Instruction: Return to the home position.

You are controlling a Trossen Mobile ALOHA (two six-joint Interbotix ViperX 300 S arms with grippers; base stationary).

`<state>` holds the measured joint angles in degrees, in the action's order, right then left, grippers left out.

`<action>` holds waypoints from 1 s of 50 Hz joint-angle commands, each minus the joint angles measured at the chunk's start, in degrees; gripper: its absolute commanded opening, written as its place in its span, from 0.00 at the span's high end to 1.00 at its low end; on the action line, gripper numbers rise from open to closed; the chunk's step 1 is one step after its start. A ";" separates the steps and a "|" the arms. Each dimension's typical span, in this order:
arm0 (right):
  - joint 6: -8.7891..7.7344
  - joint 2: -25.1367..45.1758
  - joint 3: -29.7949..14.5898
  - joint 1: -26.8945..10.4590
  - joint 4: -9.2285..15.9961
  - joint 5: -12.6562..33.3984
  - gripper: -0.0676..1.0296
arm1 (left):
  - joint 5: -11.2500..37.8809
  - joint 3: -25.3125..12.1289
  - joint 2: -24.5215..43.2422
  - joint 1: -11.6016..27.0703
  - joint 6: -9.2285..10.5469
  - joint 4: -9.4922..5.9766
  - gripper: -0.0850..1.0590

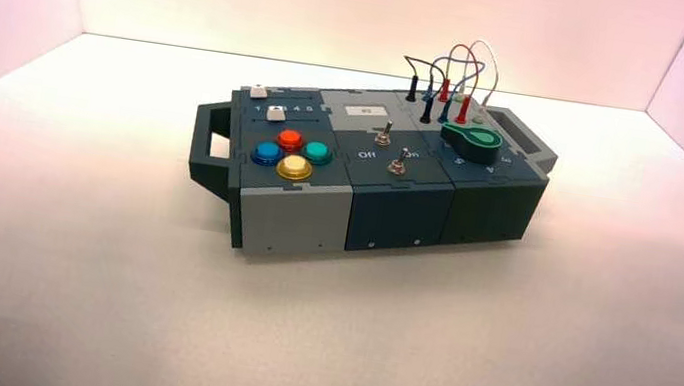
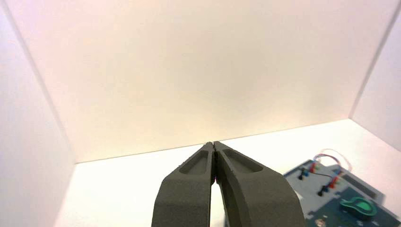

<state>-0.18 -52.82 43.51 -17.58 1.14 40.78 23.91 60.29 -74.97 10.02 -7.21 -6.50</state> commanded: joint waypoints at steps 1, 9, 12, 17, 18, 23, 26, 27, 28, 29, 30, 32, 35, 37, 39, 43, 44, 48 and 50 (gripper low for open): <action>0.26 -2.37 -0.97 1.41 -0.09 0.44 0.96 | 0.44 -1.32 -0.53 -0.35 -0.35 0.09 0.95; 1.14 -6.50 -1.05 1.67 -0.09 1.32 0.96 | 0.62 -2.29 -2.64 -0.35 0.00 0.09 0.95; 1.49 -7.73 -1.05 1.67 -0.09 1.67 0.96 | 0.62 -3.08 -3.25 -0.35 0.26 0.09 0.95; 2.46 -10.28 -1.23 1.67 -0.09 3.16 0.96 | 0.97 -3.96 -3.60 -0.35 0.35 0.09 0.95; 2.55 -10.63 -1.14 1.67 -0.09 3.34 0.96 | 1.14 -4.22 -3.60 -0.35 0.35 0.09 0.95; 3.16 -14.15 -0.97 1.76 -0.09 4.57 0.96 | 1.41 -4.66 -3.43 -0.44 0.35 0.00 0.95; 4.13 -16.87 -0.79 2.20 -0.09 5.45 0.96 | 1.41 -4.75 -3.34 -0.35 0.35 0.00 0.95; 4.31 -17.40 -0.79 2.37 -0.18 5.63 0.96 | 1.41 -4.83 -3.34 -0.35 0.35 0.09 0.95; 4.66 -18.28 -0.70 2.72 -0.26 5.98 0.96 | 1.49 -4.83 -3.34 -0.35 0.35 0.00 0.95; 4.92 -19.25 -0.62 3.16 -0.44 6.33 0.96 | 1.49 -4.83 -3.34 -0.35 0.35 0.09 0.95; 5.19 -20.13 -0.53 3.52 -0.53 6.77 0.96 | 1.67 -4.92 -3.34 -0.44 0.35 0.00 0.95; 5.19 -21.18 -0.44 4.13 -0.62 7.38 0.96 | 1.93 -5.10 -3.34 -0.35 0.35 0.09 0.95; 5.10 -22.15 -0.18 4.83 -0.79 8.70 0.96 | 2.72 -5.27 -3.43 -0.35 0.35 0.09 0.95; 5.01 -22.32 0.09 4.92 -0.88 9.67 0.96 | 2.99 -5.27 -3.52 -0.35 0.35 0.09 0.95; 4.92 -22.32 0.26 4.92 -0.88 10.11 0.96 | 3.25 -5.27 -3.52 -0.44 0.26 0.09 0.95; 4.83 -22.24 1.14 4.92 -0.88 10.11 0.96 | 3.43 -5.19 -3.69 -0.35 0.26 0.09 0.95; 4.83 -22.24 1.32 4.92 -0.88 10.20 0.96 | 3.52 -5.19 -3.69 -0.44 0.26 0.00 0.95; 4.83 -22.24 1.58 4.92 -0.88 10.11 0.96 | 3.52 -5.10 -3.96 -0.35 0.26 0.09 0.95; 4.83 -22.24 1.58 4.92 -0.88 10.11 0.96 | 3.52 -5.01 -4.04 -0.44 0.26 0.09 0.95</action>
<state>4.57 -75.67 45.79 -12.83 0.35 51.24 27.69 56.69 -79.28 9.76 -6.94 -6.59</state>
